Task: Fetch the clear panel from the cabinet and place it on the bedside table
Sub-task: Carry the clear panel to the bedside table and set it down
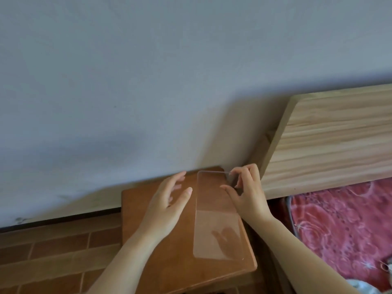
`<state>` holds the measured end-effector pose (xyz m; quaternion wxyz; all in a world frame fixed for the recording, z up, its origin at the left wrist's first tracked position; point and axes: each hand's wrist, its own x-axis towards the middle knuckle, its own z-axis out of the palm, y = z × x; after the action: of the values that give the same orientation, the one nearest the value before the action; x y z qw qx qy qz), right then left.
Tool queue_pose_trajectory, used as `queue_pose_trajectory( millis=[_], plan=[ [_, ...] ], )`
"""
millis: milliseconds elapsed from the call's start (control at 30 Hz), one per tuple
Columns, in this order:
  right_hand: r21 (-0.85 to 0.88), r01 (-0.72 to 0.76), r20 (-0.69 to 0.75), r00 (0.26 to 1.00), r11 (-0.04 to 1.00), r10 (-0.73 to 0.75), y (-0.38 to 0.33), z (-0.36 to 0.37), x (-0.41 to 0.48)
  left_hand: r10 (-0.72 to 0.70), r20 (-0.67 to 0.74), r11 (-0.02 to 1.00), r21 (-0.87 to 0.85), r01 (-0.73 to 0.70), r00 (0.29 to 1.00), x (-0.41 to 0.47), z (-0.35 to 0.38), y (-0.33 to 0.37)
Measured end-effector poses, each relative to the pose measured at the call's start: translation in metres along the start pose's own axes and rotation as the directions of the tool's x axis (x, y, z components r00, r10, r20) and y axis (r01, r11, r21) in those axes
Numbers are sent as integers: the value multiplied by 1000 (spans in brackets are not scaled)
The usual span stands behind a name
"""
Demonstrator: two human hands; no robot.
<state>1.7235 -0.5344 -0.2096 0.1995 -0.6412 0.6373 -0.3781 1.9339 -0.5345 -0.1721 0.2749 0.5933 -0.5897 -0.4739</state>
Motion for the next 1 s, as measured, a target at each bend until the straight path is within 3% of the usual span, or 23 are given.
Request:
queue_pose_trajectory(
  millis=[567, 833, 1000],
  plan=[
    [-43, -8, 62, 998, 999, 10, 135, 117, 69, -30, 5, 999, 34, 30, 1000, 106, 46, -108],
    [-7, 72, 45, 996, 997, -71, 150, 114, 80, -28, 16, 997, 71, 26, 999, 126, 58, -116],
    [55, 46, 26, 999, 997, -47, 150, 101, 75, -32, 21, 998, 50, 31, 999, 136, 65, -110]
  ],
)
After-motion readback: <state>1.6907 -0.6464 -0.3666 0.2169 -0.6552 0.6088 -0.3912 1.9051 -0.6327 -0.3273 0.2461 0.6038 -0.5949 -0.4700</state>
